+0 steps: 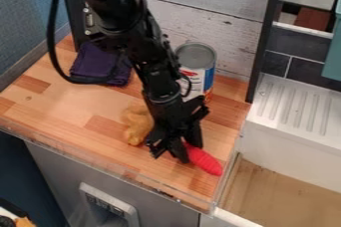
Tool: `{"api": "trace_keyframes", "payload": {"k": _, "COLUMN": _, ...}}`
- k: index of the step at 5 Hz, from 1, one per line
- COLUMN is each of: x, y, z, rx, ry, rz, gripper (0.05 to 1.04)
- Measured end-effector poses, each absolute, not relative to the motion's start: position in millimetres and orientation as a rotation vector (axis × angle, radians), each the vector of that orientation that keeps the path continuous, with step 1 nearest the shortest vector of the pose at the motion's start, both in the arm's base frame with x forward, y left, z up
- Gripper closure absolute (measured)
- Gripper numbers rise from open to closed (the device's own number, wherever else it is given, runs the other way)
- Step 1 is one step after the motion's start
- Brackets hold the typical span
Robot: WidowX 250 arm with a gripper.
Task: Take the red spoon and move it to the bottom of the desk
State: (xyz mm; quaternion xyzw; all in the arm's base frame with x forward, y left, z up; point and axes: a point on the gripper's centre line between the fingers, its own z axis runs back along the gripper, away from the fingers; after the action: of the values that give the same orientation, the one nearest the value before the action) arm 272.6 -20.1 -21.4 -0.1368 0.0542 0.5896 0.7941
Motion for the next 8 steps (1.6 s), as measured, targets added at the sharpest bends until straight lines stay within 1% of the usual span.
{"api": "trace_keyframes", "payload": {"k": 3, "x": 261, "y": 32, "z": -24, "rx": -0.291, "ry": 0.165, "rz": 1.420, "gripper": 0.733}}
{"api": "trace_keyframes", "payload": {"k": 4, "x": 256, "y": 56, "z": -22, "rx": -0.291, "ry": 0.167, "rz": 1.488, "gripper": 0.733}}
{"api": "trace_keyframes", "payload": {"k": 5, "x": 260, "y": 80, "z": -19, "rx": -0.306, "ry": 0.146, "rz": 1.544, "gripper": 0.733}}
{"api": "trace_keyframes", "payload": {"k": 6, "x": 268, "y": 103, "z": -22, "rx": -0.318, "ry": 0.137, "rz": 1.589, "gripper": 0.733}}
{"api": "trace_keyframes", "payload": {"k": 7, "x": 276, "y": 116, "z": -22, "rx": -0.323, "ry": 0.118, "rz": 1.613, "gripper": 0.733}}
{"api": "trace_keyframes", "payload": {"k": 8, "x": 276, "y": 126, "z": -25, "rx": -0.327, "ry": 0.112, "rz": 1.639, "gripper": 0.733}}
